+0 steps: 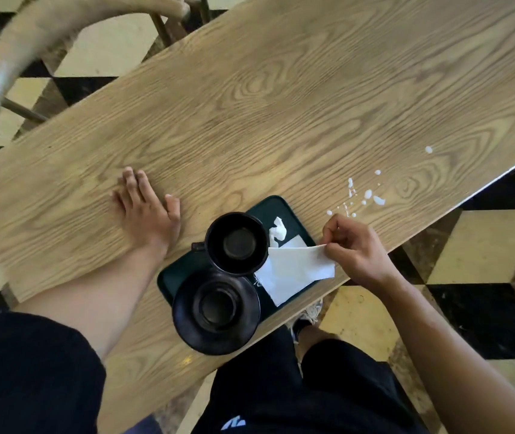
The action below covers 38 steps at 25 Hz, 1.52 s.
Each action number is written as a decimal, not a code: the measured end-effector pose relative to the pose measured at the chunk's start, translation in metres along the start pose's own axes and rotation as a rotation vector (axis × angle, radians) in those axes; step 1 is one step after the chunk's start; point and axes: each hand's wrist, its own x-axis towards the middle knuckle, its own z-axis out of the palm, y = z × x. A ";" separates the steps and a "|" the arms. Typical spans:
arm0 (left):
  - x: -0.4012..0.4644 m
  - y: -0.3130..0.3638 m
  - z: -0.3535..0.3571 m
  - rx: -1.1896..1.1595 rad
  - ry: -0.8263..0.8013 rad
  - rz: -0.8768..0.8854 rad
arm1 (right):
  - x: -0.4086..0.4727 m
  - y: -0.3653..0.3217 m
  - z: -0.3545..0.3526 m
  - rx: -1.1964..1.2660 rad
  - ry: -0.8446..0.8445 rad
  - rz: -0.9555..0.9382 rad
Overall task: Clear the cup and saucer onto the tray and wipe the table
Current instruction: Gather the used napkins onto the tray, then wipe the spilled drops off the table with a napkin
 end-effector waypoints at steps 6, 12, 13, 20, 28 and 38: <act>0.002 0.013 -0.013 -0.028 0.035 0.113 | -0.025 0.004 -0.011 0.199 0.247 0.130; 0.058 0.104 -0.029 -0.045 -0.150 0.461 | -0.039 0.023 -0.033 0.347 0.409 0.283; 0.070 0.127 -0.030 -0.033 -0.183 0.484 | -0.037 0.026 -0.038 0.371 0.460 0.326; 0.086 0.263 -0.007 0.146 -0.275 0.790 | -0.015 0.038 -0.104 0.471 0.683 0.322; 0.054 0.293 0.030 0.018 -0.128 0.771 | 0.034 0.061 -0.185 0.220 0.903 0.335; 0.059 0.290 0.036 -0.087 -0.015 0.773 | 0.043 0.086 -0.142 -0.507 0.918 0.249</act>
